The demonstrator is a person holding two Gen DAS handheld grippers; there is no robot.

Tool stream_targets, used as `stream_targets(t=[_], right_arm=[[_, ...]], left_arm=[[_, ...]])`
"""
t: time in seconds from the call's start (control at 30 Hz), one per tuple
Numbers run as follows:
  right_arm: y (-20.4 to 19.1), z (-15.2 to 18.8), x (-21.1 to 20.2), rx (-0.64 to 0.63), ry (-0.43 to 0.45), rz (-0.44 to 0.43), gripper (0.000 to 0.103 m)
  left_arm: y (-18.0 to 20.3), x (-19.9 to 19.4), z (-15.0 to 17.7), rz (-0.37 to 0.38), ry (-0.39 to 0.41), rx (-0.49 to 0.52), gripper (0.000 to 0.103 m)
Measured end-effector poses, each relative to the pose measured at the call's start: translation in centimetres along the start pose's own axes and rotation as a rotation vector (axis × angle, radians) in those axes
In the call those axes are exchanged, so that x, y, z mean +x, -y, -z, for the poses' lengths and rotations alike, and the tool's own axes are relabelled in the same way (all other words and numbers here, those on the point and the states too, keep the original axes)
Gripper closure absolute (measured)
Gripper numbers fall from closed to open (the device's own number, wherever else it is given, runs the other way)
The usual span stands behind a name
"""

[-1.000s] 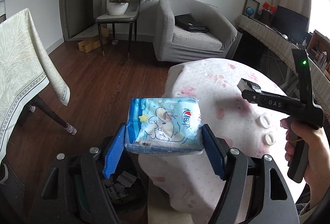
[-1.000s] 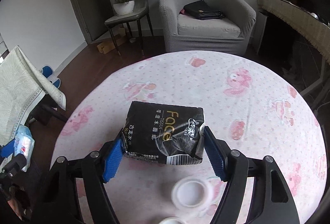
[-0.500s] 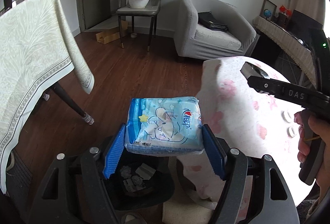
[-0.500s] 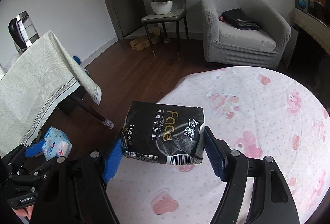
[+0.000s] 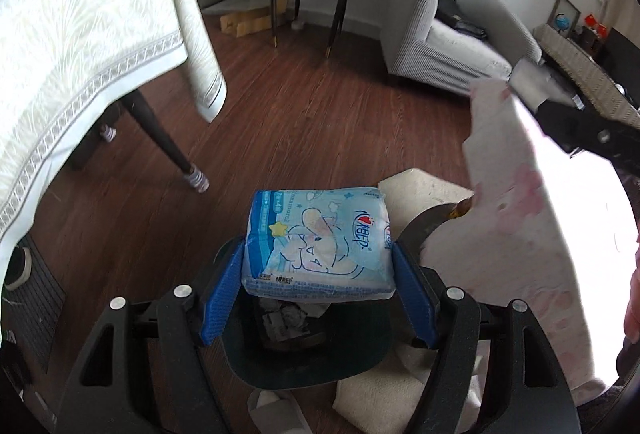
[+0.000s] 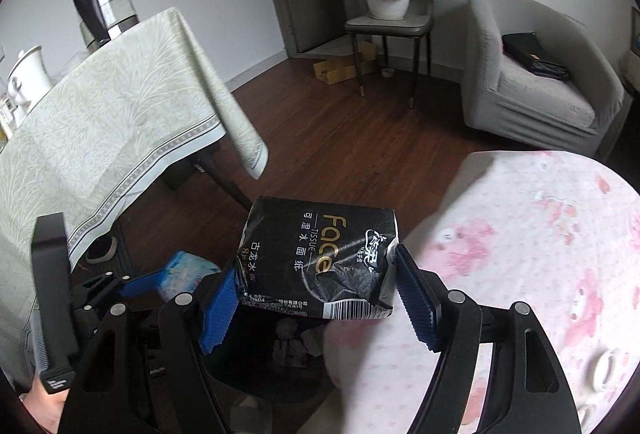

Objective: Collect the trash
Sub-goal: 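Carry both tissue packs over the green bin, then open the left gripper over the bin while the right gripper lowers and releases the Face pack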

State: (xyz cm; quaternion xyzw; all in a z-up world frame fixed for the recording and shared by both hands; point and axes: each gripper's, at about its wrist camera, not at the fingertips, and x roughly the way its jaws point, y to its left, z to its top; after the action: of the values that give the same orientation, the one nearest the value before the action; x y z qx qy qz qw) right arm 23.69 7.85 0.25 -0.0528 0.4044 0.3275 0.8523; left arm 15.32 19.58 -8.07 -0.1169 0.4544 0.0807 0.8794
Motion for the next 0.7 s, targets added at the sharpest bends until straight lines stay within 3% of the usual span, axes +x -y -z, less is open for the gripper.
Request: stream_targets(t=[0.33, 0.47, 0.7], right_arm=[[-2.3, 0.2, 2.4, -0.018, -0.047, -0.037, 0.029], [-3.3, 0.6, 3.7, -0.022, -0.075, -0.046, 0.029], [-5.2, 1.0, 6.7, -0.046, -0.133, -0.058, 0.029]], left_arm=[[-4.1, 4.1, 1.4, -0.023, -0.142, -0.070, 0.028], [-4.7, 5.8, 2.3, -0.024, -0.216, -0.065, 0.023], [-6.1, 5.4, 2.9, -0.031, -0.213, -0.049, 0.018]])
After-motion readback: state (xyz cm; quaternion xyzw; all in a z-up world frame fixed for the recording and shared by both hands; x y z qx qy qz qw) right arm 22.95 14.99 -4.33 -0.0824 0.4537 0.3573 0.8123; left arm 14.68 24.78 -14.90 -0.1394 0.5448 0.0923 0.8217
